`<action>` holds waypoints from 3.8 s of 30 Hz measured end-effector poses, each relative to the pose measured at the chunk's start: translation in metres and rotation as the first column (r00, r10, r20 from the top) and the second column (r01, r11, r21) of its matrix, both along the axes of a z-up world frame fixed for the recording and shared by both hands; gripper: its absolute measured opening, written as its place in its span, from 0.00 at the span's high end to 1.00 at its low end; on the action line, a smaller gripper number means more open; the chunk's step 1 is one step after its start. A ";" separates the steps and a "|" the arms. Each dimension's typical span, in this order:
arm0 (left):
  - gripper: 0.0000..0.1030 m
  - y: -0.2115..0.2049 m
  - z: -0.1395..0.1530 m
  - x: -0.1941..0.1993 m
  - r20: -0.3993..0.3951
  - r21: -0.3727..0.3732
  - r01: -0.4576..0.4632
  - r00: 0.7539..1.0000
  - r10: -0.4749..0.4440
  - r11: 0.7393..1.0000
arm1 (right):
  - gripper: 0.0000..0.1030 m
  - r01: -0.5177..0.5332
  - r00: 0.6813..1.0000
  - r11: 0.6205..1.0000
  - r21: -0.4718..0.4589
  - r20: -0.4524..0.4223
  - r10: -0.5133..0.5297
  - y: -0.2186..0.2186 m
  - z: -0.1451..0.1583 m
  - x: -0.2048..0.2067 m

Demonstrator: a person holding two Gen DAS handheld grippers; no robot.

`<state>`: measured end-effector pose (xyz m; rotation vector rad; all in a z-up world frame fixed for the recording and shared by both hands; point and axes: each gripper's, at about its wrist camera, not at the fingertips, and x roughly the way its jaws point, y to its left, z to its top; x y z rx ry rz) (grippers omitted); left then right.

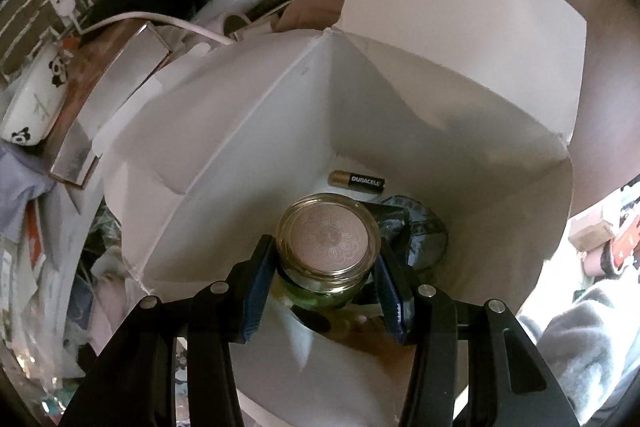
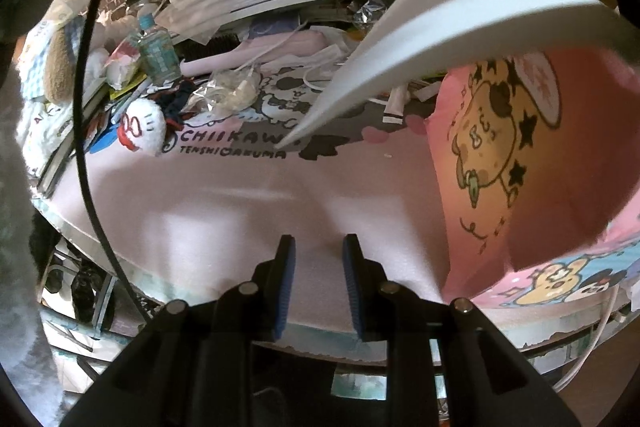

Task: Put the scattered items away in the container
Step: 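Lower the jar into the pink box and open the left gripper, then withdraw the left gripper from the box while the right gripper moves to the clear plastic bag, then grasp the clear plastic bag with the right gripper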

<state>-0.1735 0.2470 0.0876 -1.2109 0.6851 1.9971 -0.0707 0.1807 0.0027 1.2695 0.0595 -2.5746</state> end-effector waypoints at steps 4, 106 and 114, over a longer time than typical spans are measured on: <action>0.58 0.000 0.000 0.001 -0.005 -0.004 -0.003 1.000 0.003 1.000 | 0.79 0.000 1.000 1.000 -0.001 0.003 0.000 0.000 0.000 0.000; 0.05 -0.327 -0.069 0.067 -0.049 0.392 -0.620 0.724 0.688 0.680 | 0.37 -0.104 0.985 0.994 0.021 -0.134 0.106 -0.095 0.006 -0.059; 0.05 -0.335 -0.073 0.065 -0.030 0.403 -0.625 0.721 0.692 0.668 | 0.34 -0.152 0.976 0.986 0.069 -0.146 0.161 -0.111 -0.001 -0.081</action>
